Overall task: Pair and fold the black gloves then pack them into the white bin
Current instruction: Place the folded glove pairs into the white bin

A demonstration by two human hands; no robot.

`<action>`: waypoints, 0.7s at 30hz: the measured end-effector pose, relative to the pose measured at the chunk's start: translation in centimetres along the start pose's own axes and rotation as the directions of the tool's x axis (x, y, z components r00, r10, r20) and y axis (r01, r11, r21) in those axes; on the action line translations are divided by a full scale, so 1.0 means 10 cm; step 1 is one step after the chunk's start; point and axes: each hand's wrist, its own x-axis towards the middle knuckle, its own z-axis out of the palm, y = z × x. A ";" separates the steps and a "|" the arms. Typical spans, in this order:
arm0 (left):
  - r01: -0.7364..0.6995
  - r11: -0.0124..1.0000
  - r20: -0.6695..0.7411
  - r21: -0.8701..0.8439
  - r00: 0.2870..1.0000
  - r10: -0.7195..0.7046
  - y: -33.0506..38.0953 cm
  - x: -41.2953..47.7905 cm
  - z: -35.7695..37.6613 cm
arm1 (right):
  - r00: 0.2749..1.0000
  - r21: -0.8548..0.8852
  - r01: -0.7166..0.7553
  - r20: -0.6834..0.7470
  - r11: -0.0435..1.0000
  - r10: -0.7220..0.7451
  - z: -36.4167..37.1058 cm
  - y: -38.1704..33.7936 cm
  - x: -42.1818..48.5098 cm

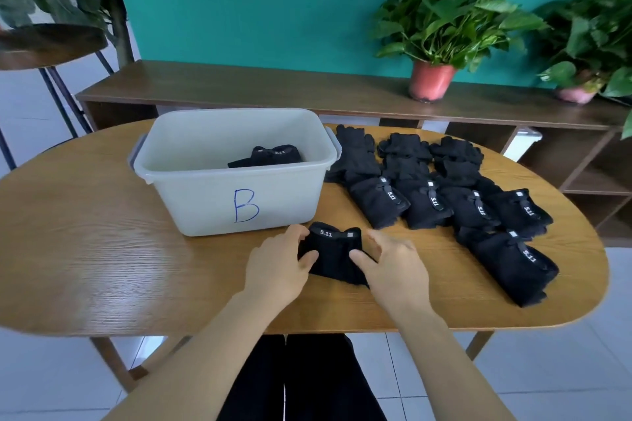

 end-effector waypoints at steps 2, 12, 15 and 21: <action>0.030 0.999 0.006 0.022 1.000 -0.030 0.03 0.02 0.03 | 0.998 -0.034 -0.035 0.054 0.999 0.037 0.07 -0.03 0.00; 0.128 0.978 0.010 -0.164 0.992 -0.128 0.04 0.12 0.05 | 0.986 0.021 -0.137 0.100 0.990 0.134 0.15 -0.12 0.10; 0.162 0.962 0.019 -0.220 0.987 -0.161 0.05 0.12 0.03 | 0.981 0.059 -0.157 0.128 0.986 0.149 0.12 -0.11 0.11; 0.202 0.919 0.059 -0.339 0.979 -0.193 0.08 0.08 -0.01 | 0.972 0.181 -0.186 0.179 0.966 0.154 0.01 -0.06 0.13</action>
